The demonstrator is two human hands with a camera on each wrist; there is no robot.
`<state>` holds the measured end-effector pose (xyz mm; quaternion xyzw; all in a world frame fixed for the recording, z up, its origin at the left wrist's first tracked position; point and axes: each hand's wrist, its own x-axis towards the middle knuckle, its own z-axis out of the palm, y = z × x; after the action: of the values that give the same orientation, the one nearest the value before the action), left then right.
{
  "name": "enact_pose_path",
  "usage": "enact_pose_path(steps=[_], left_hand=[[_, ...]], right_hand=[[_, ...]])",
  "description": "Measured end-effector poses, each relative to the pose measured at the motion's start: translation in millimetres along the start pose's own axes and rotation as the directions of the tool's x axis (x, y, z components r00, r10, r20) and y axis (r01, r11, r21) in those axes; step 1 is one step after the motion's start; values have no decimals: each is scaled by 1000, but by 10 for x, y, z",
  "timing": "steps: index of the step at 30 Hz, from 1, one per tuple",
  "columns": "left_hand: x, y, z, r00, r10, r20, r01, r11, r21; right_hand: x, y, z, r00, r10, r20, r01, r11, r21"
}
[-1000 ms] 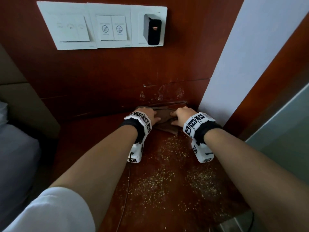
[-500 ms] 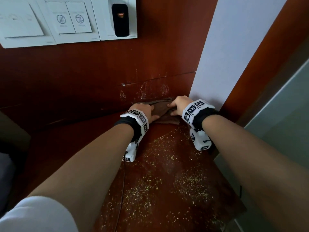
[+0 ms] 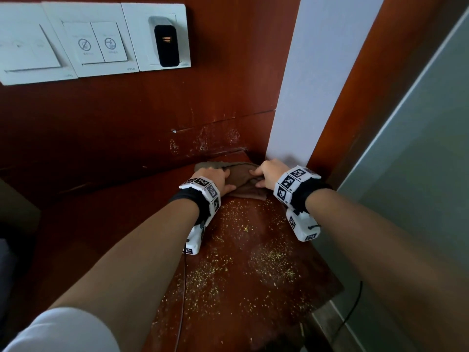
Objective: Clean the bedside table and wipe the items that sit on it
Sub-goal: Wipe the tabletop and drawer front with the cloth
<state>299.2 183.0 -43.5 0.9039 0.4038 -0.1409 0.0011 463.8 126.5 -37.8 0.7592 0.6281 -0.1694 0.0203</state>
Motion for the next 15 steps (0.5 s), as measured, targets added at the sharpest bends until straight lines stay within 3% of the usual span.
enact_pose_path(steps=[15], left_hand=[[-480,510,42,993,116,0,-116,993,-21]], right_hand=[[-841,251,231,1000,27,-5,-26,994,104]])
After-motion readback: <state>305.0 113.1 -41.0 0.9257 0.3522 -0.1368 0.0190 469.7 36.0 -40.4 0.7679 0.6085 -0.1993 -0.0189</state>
